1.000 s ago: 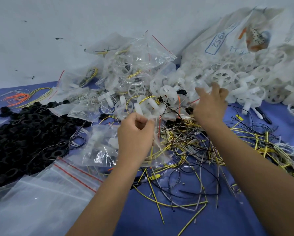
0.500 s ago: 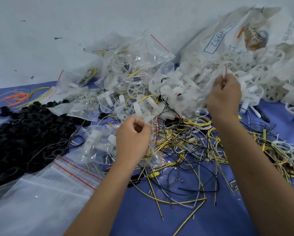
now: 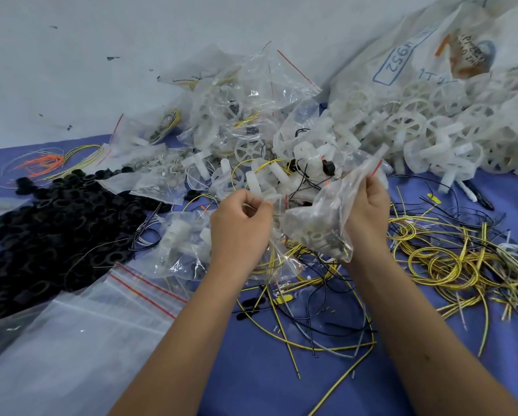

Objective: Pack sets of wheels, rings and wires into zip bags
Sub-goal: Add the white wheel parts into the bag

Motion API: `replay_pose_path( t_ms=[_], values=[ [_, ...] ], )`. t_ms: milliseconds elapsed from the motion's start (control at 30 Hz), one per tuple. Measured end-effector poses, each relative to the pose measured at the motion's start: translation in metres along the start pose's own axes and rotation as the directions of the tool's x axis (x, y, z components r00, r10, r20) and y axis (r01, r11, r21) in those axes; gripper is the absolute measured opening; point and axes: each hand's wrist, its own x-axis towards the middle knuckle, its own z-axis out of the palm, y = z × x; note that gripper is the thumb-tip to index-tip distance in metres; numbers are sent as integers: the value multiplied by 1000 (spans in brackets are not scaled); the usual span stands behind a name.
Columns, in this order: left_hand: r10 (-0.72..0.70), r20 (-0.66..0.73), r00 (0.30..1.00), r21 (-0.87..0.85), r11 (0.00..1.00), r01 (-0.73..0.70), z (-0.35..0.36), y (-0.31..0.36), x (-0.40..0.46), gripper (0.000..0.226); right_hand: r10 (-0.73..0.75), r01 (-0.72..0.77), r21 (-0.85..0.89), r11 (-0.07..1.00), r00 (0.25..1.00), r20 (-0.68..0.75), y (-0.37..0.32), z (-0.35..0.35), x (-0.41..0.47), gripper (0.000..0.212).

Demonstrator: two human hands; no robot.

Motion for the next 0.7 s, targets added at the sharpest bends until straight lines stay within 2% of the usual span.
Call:
replay_pose_path(
  t_ms=[133, 233, 300, 433, 567, 700],
  values=[
    [-17, 13, 1000, -21, 1000, 17, 0, 1, 2, 21, -120, 120, -2, 993, 991, -62, 8, 2, -1, 33],
    [-29, 12, 1000, -38, 999, 29, 0, 3, 1, 21, -148, 119, -184, 976, 977, -152, 18, 6, -5, 24],
    [-24, 0, 1000, -34, 999, 24, 0, 4, 1, 21, -134, 99, -251, 963, 983, -125, 23, 9, -10, 12],
    [43, -91, 995, -8, 999, -44, 2, 11, -2, 21, -40, 77, -229, 970, 986, 162, 22, 16, -19, 19],
    [167, -212, 963, 68, 985, -156, 0, 18, -3, 18, -31, 198, -319, 927, 887, 460, 11, 13, -22, 10],
    [222, -246, 943, 86, 975, -207, -4, 19, -1, 21, -46, 328, -344, 880, 779, 625, 7, 6, -20, 17]
  ],
)
